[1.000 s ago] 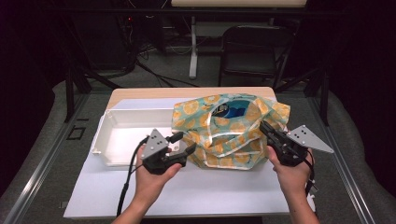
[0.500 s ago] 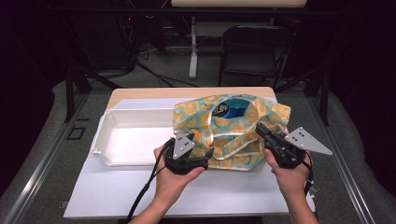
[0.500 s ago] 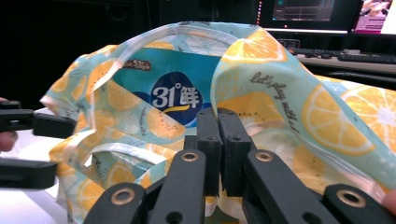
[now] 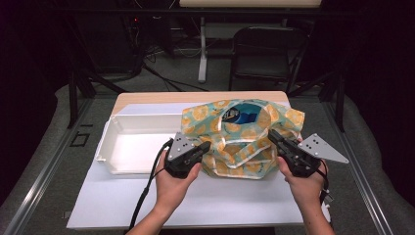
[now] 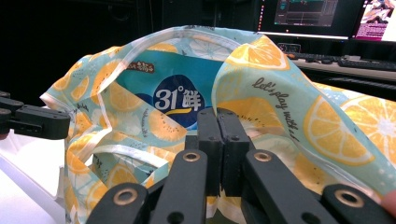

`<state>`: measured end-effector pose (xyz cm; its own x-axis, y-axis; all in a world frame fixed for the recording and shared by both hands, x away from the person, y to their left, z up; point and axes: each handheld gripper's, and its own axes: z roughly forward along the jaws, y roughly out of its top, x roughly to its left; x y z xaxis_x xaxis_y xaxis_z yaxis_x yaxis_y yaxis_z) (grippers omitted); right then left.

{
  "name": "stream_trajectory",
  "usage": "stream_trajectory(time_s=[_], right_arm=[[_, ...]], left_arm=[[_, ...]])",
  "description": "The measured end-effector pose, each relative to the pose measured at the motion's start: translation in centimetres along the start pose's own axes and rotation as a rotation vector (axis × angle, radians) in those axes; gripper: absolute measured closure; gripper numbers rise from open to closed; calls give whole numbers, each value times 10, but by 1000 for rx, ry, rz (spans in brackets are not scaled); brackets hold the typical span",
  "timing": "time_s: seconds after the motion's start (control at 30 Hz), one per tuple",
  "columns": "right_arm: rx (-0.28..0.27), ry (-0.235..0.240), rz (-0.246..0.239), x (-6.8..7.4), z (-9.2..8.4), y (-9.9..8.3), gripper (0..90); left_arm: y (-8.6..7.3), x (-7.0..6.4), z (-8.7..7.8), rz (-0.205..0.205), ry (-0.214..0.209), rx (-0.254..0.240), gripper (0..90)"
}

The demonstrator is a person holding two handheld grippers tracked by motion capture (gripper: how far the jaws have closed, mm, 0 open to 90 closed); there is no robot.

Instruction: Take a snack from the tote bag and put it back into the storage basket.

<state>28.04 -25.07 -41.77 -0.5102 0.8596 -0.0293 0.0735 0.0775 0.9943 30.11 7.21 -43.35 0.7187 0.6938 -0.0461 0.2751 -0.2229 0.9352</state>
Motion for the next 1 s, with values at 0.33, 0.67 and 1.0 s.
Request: stream_trajectory(time_s=[0.33,0.67,1.0], right_arm=[[-2,8,2,4,2,0,896],[4,31,-3,6,2,-4,895],[-1,25,-7,2,0,-2,896]], left_arm=[[-8,-16,12,-34,77,5,267],[-4,-18,26,-45,130,42,481],[8,-4,6,-22,17,9,892]])
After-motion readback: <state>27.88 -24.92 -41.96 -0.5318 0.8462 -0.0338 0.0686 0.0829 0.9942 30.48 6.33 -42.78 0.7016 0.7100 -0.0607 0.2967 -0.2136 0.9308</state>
